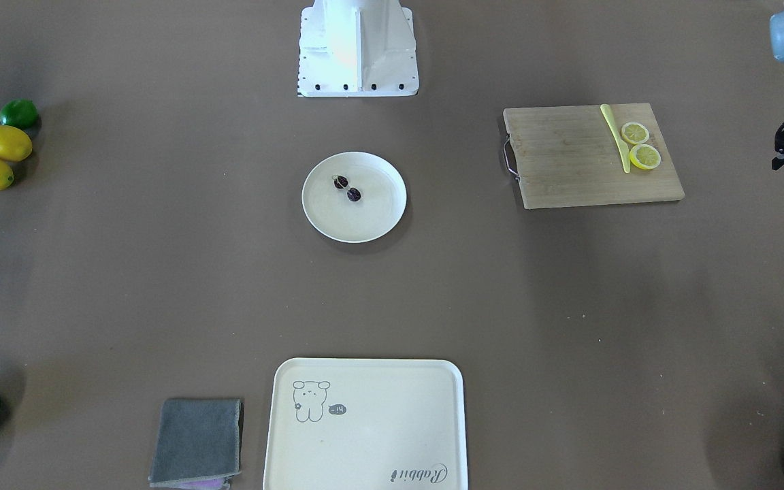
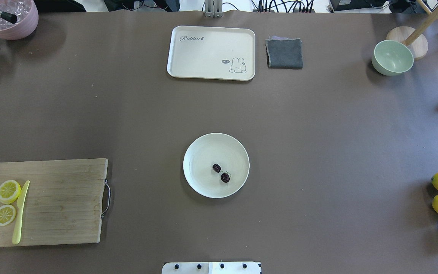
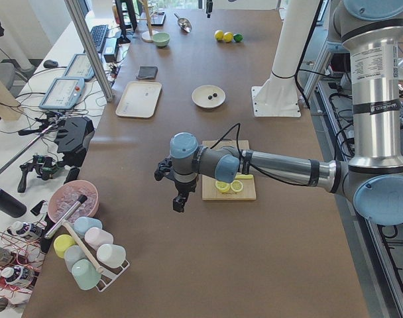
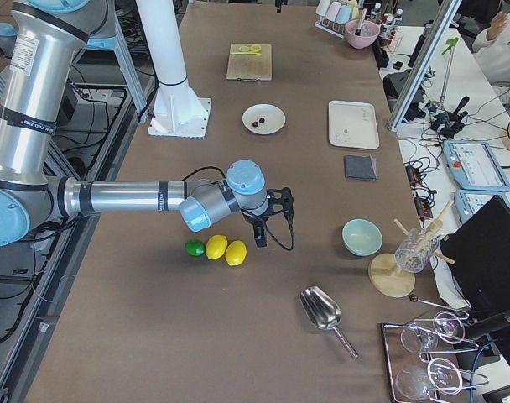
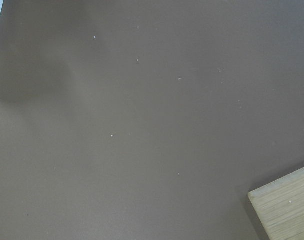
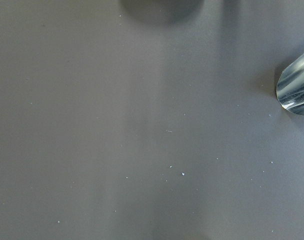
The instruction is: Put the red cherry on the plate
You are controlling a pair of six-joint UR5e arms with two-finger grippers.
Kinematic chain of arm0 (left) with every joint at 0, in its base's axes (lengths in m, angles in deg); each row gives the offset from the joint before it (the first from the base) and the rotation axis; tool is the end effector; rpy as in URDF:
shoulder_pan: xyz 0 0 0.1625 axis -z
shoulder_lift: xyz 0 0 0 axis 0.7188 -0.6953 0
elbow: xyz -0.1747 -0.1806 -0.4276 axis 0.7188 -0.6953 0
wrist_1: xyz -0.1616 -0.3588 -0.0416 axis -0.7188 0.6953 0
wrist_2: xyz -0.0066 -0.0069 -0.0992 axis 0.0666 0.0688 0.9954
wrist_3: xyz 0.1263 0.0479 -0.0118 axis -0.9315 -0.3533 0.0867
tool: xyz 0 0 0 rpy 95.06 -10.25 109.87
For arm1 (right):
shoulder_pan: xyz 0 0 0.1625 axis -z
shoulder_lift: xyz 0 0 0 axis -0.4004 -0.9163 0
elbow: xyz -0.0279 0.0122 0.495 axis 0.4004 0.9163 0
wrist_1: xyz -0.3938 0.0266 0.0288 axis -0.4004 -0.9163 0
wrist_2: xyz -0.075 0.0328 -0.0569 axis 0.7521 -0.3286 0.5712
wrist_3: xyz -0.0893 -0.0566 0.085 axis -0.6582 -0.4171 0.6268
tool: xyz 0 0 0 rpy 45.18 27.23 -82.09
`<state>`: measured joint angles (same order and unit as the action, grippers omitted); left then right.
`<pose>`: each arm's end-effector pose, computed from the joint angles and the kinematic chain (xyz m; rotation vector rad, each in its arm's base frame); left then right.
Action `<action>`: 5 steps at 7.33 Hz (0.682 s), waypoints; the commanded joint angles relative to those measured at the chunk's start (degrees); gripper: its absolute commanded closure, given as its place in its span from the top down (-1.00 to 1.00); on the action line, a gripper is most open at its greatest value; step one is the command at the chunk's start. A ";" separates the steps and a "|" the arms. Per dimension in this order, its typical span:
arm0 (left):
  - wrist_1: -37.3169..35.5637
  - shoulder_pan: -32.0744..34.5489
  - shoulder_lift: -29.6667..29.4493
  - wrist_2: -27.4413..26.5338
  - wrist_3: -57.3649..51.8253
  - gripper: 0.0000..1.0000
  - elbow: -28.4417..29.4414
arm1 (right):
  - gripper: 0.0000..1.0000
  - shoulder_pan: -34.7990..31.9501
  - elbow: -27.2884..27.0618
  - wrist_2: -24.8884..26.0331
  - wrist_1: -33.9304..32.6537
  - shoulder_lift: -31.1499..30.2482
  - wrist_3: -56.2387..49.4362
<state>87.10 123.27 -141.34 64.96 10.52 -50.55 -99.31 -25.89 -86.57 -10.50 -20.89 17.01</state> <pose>0.0475 -0.4224 0.6936 0.1785 0.7150 0.3343 -0.0542 -0.3550 0.6650 0.1978 -0.9038 -0.0514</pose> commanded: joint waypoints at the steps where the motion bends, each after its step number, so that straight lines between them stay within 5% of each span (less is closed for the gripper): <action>1: 0.13 2.23 0.31 1.08 -0.01 0.96 -0.44 | 1.00 0.03 0.62 0.64 -0.02 0.93 -0.53; 5: 0.57 2.14 0.13 1.17 -0.01 0.96 -0.71 | 1.00 -1.90 1.41 -0.14 -0.02 -0.56 -4.93</action>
<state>87.50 125.45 -141.19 66.11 10.51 -51.27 -100.76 -24.78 -86.57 -10.47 -21.09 13.21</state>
